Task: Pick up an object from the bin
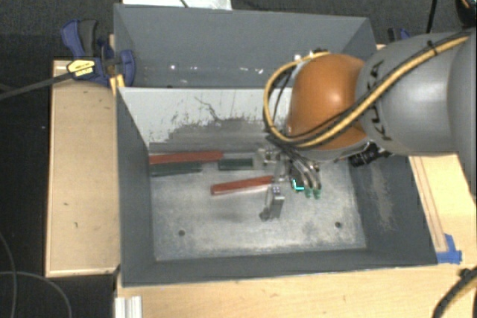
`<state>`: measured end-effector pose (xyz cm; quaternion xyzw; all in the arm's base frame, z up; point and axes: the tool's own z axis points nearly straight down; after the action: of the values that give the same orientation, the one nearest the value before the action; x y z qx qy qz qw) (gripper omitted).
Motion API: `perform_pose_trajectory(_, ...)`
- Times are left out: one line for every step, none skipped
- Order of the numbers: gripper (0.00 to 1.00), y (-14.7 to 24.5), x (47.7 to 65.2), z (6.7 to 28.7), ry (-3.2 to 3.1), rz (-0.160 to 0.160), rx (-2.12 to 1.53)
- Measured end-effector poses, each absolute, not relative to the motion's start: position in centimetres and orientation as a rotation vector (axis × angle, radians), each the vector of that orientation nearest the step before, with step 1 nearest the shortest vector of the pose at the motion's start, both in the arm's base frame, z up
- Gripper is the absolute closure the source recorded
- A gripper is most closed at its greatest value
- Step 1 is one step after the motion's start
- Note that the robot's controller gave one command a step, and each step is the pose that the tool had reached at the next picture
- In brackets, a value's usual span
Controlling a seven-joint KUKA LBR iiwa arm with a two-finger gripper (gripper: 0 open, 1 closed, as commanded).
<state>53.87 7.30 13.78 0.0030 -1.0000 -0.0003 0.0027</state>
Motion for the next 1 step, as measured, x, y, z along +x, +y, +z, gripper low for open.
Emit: perform_pose_trajectory(0.0,6.24,58.28,6.69,-3.143,0.0,0.044)
